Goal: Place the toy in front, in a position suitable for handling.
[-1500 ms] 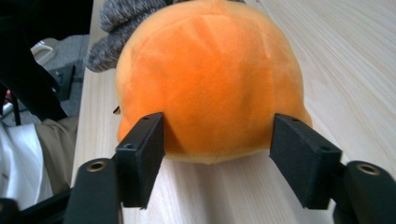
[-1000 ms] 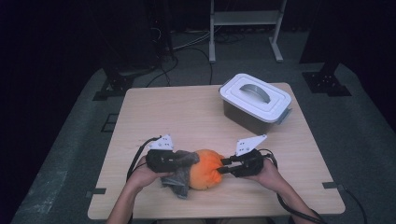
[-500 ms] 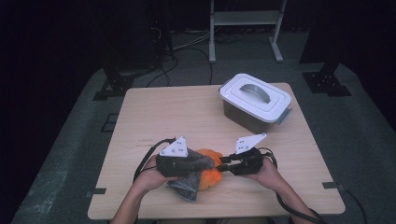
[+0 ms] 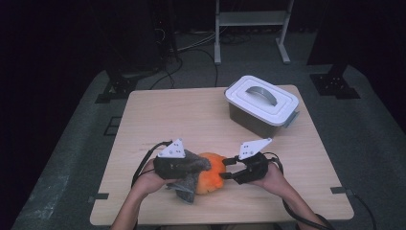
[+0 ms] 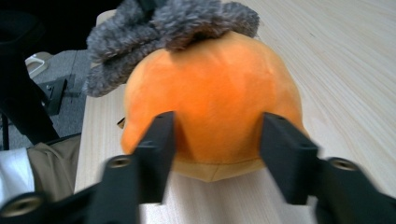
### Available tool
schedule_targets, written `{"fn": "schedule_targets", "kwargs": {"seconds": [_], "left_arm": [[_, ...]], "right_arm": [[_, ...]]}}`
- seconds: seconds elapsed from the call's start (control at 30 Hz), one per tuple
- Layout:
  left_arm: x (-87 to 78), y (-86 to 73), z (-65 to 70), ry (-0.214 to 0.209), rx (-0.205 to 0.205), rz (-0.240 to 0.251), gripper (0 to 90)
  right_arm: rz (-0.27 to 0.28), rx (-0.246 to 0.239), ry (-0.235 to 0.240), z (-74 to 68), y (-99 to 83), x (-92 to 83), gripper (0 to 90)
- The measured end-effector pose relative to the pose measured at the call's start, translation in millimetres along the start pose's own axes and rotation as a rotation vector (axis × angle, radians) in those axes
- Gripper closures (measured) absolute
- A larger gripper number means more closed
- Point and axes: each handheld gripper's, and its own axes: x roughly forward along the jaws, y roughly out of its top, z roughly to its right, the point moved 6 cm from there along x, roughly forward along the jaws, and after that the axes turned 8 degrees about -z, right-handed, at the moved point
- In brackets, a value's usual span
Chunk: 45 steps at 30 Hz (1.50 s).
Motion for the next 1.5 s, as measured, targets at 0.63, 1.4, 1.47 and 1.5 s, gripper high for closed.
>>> {"fn": "schedule_targets", "kwargs": {"seconds": [0.63,1.4,1.47,1.5], "left_arm": [[-1.2,16.7,4.7,-0.001,0.022,0.007,75.4],[-5.8,-2.5,-8.0,0.013,-0.026,-0.016,75.3],[-6.2,-7.2,-11.2,0.010,-0.042,-0.010,75.4],[-6.2,-9.2,-12.6,0.007,-0.048,-0.006,75.4]], "right_arm": [[-0.074,-0.076,-0.030,-6.3,3.5,26.0,68.4],[-0.054,-0.027,0.027,-4.2,-1.7,18.7,72.1],[-0.062,-0.031,0.025,-3.1,-3.7,18.3,72.0],[-0.065,-0.028,0.025,-2.5,-4.9,18.0,72.0]]}}
